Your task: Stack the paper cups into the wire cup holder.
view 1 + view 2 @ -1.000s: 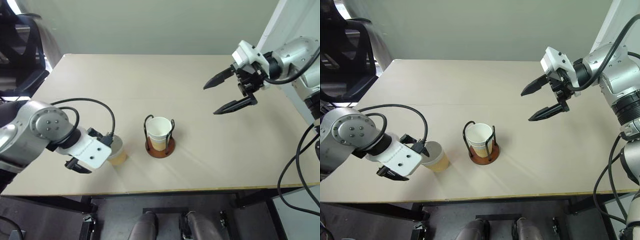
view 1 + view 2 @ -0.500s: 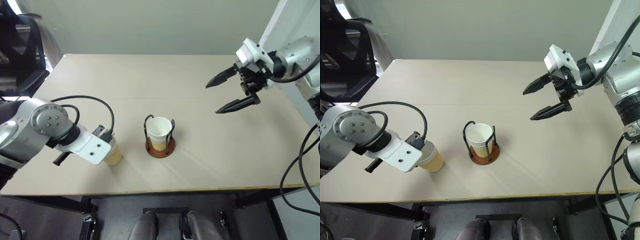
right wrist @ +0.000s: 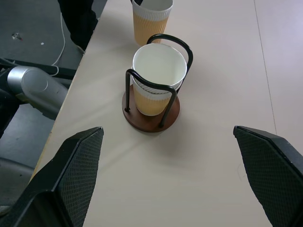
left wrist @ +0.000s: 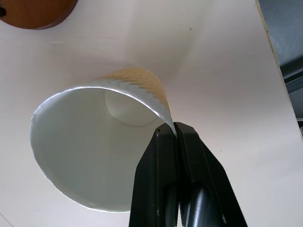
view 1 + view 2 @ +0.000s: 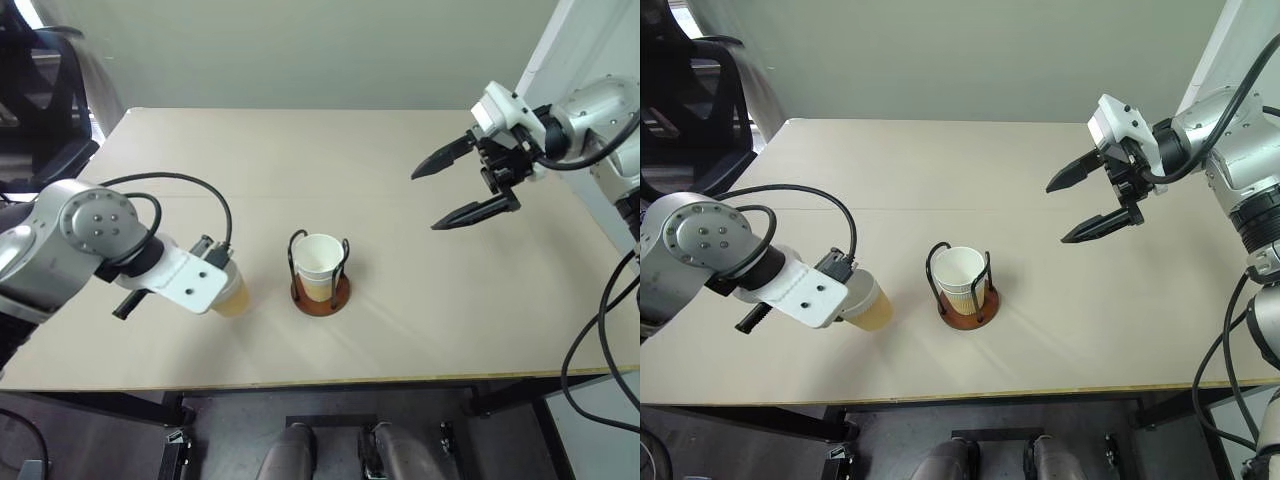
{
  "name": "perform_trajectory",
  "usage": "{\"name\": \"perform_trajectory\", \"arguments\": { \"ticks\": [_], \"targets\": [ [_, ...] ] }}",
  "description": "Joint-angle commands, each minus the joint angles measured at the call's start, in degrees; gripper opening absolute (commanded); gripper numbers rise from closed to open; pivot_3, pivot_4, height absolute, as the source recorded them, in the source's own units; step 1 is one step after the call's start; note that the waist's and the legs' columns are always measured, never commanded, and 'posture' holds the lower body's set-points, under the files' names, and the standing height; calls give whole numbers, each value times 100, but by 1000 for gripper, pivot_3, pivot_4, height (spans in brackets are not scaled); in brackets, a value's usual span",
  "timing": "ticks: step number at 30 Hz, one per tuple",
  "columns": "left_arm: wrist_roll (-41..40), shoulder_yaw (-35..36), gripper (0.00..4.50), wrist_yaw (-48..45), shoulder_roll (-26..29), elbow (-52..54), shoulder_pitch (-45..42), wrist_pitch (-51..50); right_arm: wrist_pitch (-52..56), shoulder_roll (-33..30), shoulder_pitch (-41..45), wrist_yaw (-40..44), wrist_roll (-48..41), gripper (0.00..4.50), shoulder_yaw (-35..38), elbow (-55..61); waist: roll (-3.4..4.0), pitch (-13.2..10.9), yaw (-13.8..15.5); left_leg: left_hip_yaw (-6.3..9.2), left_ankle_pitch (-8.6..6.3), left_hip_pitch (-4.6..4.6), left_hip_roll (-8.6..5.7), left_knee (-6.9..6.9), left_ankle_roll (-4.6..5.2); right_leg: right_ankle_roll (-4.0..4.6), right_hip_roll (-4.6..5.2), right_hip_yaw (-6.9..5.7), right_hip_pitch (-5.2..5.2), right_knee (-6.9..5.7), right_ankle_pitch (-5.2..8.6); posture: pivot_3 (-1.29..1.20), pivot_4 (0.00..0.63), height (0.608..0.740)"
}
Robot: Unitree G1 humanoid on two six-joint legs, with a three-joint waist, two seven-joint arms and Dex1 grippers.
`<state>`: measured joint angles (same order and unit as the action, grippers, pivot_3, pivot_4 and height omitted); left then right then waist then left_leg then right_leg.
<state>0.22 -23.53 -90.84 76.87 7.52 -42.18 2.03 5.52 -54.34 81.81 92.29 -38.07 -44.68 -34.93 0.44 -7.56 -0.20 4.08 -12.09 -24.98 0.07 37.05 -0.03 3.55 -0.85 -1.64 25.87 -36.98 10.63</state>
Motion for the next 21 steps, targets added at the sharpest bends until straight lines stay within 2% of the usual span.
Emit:
{"name": "perform_trajectory", "arguments": {
  "ticks": [1,8,15,21],
  "targets": [
    [-9,54,27,-166,-8,-47,-211,-45,-81,-39,103,21,-107,4500,69,64,0,0,0,0,1,0,0,0,1,0,0,0,0,0,0,0,150,740],
    [65,-82,27,-166,-96,-299,-529,50,-245,34,159,21,-83,4500,131,-187,0,0,2,0,5,0,-1,1,8,-2,0,0,0,0,-2,0,150,740],
    [184,-344,27,-166,-321,-768,-1232,218,-295,-52,-7,21,-112,4500,200,-5,0,0,9,-1,8,-1,-1,1,13,-6,1,0,0,1,-4,0,150,740],
    [40,-448,27,-166,-251,-688,-1196,174,-224,122,167,21,-127,4500,477,-152,0,0,7,1,9,0,1,-2,15,-40,-2,-1,1,3,-24,0,150,740]
  ]
}}
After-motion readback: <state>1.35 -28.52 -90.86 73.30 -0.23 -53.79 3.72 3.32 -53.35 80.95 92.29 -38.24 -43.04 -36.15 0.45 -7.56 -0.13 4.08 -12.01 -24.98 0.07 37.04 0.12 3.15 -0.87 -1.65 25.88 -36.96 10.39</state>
